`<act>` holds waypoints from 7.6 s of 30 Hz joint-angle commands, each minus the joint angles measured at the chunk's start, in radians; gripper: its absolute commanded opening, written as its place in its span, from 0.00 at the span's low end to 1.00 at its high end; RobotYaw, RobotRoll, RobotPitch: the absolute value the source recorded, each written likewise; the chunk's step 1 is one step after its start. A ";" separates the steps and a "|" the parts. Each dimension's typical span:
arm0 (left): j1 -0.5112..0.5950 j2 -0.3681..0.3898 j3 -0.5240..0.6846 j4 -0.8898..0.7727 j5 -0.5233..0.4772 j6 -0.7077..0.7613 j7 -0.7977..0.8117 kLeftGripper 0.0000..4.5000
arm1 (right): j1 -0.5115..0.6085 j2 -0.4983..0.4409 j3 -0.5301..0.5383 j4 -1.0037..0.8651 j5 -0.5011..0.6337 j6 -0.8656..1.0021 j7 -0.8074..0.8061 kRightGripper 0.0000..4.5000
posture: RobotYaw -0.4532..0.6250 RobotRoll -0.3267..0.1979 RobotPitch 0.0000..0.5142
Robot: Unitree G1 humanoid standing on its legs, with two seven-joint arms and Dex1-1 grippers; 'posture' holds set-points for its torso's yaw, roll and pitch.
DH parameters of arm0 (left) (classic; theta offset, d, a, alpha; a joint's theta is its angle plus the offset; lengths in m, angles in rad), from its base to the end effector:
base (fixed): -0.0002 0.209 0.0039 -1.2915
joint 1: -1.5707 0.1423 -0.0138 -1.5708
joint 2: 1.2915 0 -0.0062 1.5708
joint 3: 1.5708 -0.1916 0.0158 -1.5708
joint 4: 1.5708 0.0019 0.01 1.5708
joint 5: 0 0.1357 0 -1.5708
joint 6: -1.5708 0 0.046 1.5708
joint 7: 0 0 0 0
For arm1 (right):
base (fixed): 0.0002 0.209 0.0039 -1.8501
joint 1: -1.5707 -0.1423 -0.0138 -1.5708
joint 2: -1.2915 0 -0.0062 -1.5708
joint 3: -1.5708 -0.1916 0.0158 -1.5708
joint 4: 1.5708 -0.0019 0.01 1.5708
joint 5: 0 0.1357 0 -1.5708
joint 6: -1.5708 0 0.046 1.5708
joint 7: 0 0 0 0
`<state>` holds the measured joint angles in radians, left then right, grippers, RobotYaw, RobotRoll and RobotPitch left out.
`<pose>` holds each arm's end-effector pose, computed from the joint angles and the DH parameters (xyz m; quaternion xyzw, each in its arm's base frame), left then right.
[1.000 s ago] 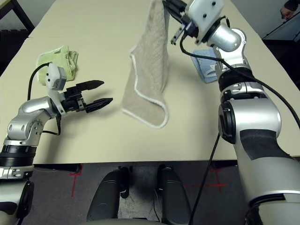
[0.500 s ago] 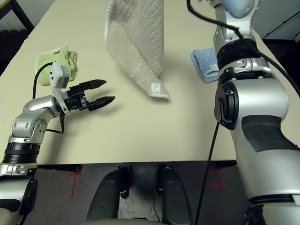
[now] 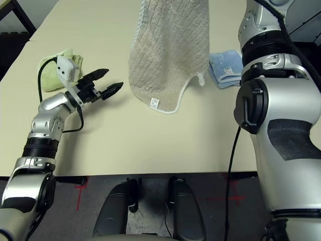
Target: Fold the towel and set it aside.
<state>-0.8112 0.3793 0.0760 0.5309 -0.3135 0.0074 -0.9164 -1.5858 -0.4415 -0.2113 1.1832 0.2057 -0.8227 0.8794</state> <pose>0.3382 0.2088 0.1777 0.0647 -0.1344 -0.4223 0.8941 0.3436 -0.1952 0.3703 -0.2259 -0.5503 0.2838 0.7520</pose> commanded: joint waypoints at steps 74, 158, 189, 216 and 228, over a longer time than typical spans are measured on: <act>0.147 0.221 -0.069 -0.104 0.034 0.390 -0.205 0.00 | 0.017 -0.036 0.035 0.007 -0.109 0.053 -0.129 0.00 | 0.45 0.62 0.42; 0.079 0.681 -0.090 -0.346 0.103 0.606 -0.330 0.00 | 0.500 -0.284 0.074 0.025 -0.124 0.459 0.401 0.00 | 0.46 0.62 0.66; 0.207 0.895 -0.123 -0.403 0.130 0.413 -0.581 0.00 | 0.658 -0.454 0.105 -0.227 -0.034 0.718 0.735 0.00 | 0.46 0.62 0.61; -0.241 0.656 -0.331 0.042 0.377 0.209 -0.566 0.00 | 0.508 -0.369 0.170 -0.017 -0.164 0.582 0.528 0.00 | 0.46 0.62 0.63; -0.398 0.586 -0.326 0.347 0.468 0.044 -0.462 0.00 | 0.444 -0.337 0.155 0.049 -0.201 0.556 0.288 0.00 | 0.45 0.62 0.62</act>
<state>-1.2035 0.9545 -0.2618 0.8382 0.1232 0.0660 -1.4018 -1.1393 -0.7637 -0.0485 1.2077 0.0167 -0.2616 1.1968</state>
